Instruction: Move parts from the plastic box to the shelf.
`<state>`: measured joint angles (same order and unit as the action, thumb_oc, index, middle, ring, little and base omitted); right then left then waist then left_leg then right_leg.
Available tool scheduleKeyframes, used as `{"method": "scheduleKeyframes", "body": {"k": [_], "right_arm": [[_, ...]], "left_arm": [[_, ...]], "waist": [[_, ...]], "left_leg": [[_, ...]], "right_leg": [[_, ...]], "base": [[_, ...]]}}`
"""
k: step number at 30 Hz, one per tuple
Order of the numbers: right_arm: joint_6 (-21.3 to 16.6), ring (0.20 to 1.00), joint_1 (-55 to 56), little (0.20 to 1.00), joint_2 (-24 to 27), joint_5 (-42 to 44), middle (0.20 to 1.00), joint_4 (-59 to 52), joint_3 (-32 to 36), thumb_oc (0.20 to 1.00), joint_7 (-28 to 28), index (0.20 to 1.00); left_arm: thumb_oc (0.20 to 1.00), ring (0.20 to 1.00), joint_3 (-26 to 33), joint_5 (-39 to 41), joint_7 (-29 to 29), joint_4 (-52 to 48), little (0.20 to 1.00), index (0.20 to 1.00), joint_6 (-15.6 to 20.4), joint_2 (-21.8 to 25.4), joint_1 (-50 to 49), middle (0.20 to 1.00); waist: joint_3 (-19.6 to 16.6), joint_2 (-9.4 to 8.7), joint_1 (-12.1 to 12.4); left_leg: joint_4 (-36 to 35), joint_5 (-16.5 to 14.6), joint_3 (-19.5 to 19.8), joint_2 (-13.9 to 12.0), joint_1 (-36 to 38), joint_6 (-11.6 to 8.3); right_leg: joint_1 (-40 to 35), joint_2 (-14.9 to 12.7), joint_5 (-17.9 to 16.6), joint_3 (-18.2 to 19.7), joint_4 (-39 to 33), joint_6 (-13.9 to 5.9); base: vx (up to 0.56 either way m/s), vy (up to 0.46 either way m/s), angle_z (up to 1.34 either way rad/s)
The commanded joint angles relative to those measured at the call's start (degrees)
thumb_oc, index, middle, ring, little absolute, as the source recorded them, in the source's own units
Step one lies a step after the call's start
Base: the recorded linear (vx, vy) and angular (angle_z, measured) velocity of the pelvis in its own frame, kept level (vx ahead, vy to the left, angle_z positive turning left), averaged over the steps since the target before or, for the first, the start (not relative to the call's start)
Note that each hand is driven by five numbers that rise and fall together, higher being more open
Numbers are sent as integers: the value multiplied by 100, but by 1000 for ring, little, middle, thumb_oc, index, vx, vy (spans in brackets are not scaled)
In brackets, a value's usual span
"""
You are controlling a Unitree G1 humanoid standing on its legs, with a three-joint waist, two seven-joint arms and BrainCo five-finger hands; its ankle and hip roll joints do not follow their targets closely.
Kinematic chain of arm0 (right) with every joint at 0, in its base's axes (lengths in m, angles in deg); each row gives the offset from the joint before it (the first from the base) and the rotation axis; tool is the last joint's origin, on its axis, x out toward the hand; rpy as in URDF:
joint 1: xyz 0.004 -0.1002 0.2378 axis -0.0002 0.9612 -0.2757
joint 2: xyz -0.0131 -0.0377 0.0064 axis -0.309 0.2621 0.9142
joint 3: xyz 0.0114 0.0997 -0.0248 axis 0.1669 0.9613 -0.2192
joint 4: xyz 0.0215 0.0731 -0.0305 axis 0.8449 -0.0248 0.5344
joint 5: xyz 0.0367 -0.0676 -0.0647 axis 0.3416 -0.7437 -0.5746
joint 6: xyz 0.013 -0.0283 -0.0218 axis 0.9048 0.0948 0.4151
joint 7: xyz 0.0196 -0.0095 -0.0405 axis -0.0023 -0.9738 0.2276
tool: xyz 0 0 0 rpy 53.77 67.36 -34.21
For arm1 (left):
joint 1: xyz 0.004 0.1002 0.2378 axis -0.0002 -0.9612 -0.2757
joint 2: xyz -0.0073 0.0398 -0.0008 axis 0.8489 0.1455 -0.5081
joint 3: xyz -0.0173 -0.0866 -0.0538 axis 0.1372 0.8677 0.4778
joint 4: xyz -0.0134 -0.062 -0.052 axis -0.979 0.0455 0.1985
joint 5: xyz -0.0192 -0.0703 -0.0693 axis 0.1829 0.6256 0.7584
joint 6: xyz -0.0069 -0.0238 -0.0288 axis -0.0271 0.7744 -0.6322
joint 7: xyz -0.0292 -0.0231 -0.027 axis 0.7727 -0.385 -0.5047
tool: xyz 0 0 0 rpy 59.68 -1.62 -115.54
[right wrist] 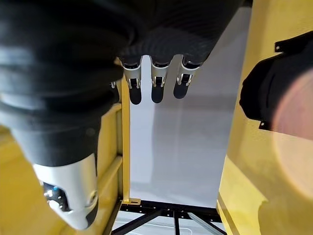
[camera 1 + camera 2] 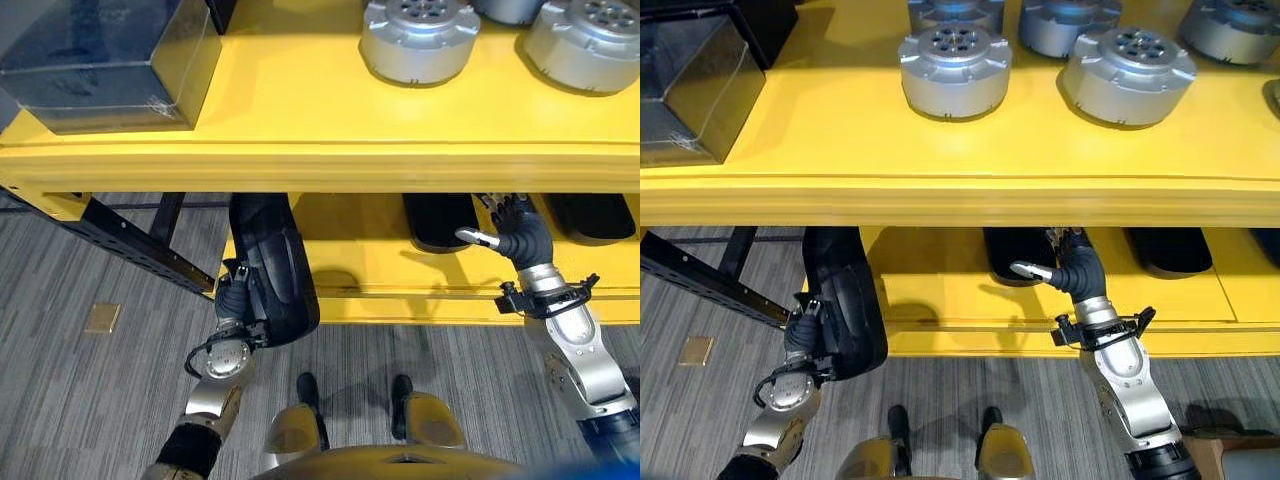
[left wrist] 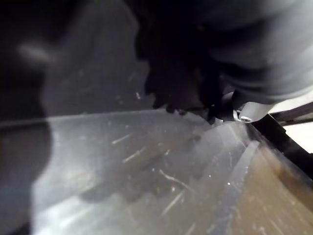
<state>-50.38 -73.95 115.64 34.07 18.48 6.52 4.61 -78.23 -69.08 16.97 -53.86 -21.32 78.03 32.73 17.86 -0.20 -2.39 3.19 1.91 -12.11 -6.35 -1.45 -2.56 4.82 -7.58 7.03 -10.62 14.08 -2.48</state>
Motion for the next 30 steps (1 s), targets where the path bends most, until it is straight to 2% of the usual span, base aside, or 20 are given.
{"method": "scheduleKeyframes", "body": {"k": [1,6,7,11,16,24,25,30], "right_arm": [[-373,1000,-316,1000,82,-173,1000,-228,-18,1000,-256,1000],[-370,1000,-486,1000,165,-149,1000,-172,-41,1000,-256,1000],[-291,1000,-555,1000,181,19,1000,-139,-62,1000,-120,1000],[-214,1000,-903,1000,233,109,1000,-77,-165,1000,-47,1000],[-118,1000,-1648,1000,426,132,1000,-162,-76,1000,-264,1000],[37,1000,-1977,1000,598,233,1000,-258,12,1000,-182,1000],[47,1000,-1990,1000,615,259,1000,-252,32,1000,-161,1000],[164,1000,-2116,1000,676,299,1000,-312,86,1000,-73,1000]], "left_arm": [[200,200,275,-416,-279,-147,200,200,141,350,720,200],[200,200,255,-203,-395,181,200,200,203,379,1138,200],[200,200,315,-330,-473,282,200,200,167,401,1294,200],[200,200,366,-335,-496,1002,200,200,-64,740,2128,200],[200,200,232,-392,-541,1992,200,200,-355,1262,3290,200],[200,200,78,-309,-725,2566,200,200,-729,1630,4001,200],[200,200,76,-308,-722,2616,200,200,-776,1667,4053,200],[200,200,72,-286,-730,2863,200,200,-896,1749,4241,200]], "waist": [[2,-111,-53],[107,-127,-127],[139,-129,-159],[349,-150,-303],[782,-163,-577],[1102,-234,-814],[1111,-225,-831],[1190,-205,-941]], "left_leg": [[929,-200,311,-139,-377,-35],[1115,-247,234,-131,-497,-8],[1183,-284,209,-112,-538,7],[1530,-386,41,-128,-852,50],[2139,-624,-189,-257,-1491,106],[2541,-806,-391,-348,-1904,178],[2611,-959,-343,-343,-1883,128],[2703,-1014,-401,-382,-1959,128]], "right_leg": [[-235,-33,-503,323,-426,-187],[-130,-35,-555,398,-382,-191],[-93,-38,-551,434,-359,-201],[222,-71,-591,527,-185,-196],[963,-117,-538,761,293,-153],[1569,-152,-491,970,728,-133],[1546,-152,-367,984,789,-162],[1696,-142,-335,1030,916,-138]], "base": [[-69,39,-7],[-41,37,-13],[-43,52,-12],[-166,79,-13],[-217,105,-17],[-117,78,-14],[-2,65,-17],[-25,45,-5]]}}
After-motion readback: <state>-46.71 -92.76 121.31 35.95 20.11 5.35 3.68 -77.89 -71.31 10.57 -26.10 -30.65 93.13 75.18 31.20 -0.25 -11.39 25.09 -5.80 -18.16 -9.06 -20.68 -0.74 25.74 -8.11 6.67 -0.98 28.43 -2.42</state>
